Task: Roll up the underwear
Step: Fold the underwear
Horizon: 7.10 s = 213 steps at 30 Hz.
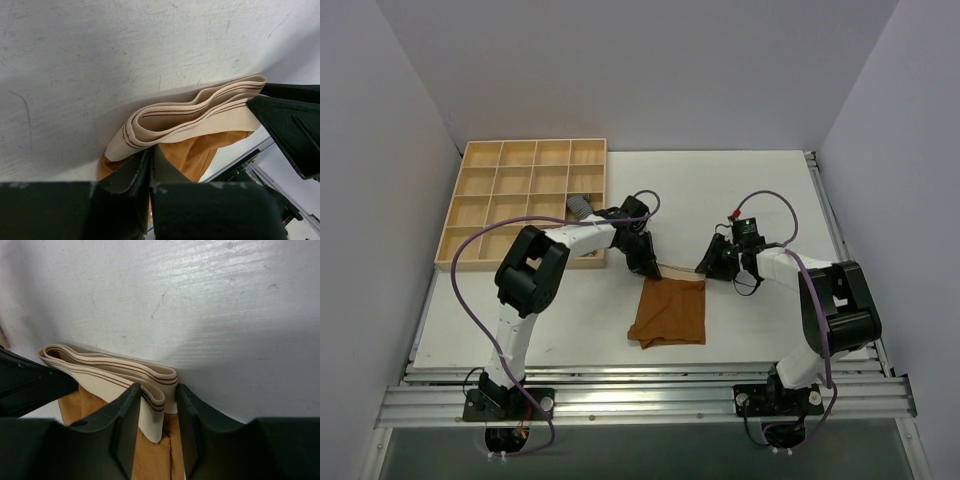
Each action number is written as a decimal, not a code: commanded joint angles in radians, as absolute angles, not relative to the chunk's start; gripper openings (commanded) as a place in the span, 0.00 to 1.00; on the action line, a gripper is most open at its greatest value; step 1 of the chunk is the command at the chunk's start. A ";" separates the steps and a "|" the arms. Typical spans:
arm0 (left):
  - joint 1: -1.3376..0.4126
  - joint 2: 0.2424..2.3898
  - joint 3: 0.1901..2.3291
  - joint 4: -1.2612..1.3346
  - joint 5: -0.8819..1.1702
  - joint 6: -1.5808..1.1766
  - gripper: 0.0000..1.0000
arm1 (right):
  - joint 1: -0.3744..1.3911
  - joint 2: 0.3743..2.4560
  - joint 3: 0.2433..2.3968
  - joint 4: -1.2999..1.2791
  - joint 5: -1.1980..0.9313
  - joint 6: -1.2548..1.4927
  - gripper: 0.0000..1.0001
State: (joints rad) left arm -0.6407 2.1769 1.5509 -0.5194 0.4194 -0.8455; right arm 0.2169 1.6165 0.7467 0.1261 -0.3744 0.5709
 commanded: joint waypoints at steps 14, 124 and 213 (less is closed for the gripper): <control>-0.640 2.236 1.681 -0.612 0.341 -0.761 0.09 | 0.229 1.444 0.641 0.037 -0.227 0.669 0.00; -0.836 1.660 1.055 -0.104 0.495 -0.899 0.40 | 0.396 1.743 1.299 -0.799 0.241 0.715 0.00; -0.726 2.177 1.335 -0.061 0.354 -1.023 0.17 | 0.489 1.579 1.183 -0.402 -0.209 0.489 0.43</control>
State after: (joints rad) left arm -0.7212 2.1479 1.3579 -0.0624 0.4080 -1.0286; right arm 0.4900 1.6680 1.1831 -0.3878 -0.1719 0.5426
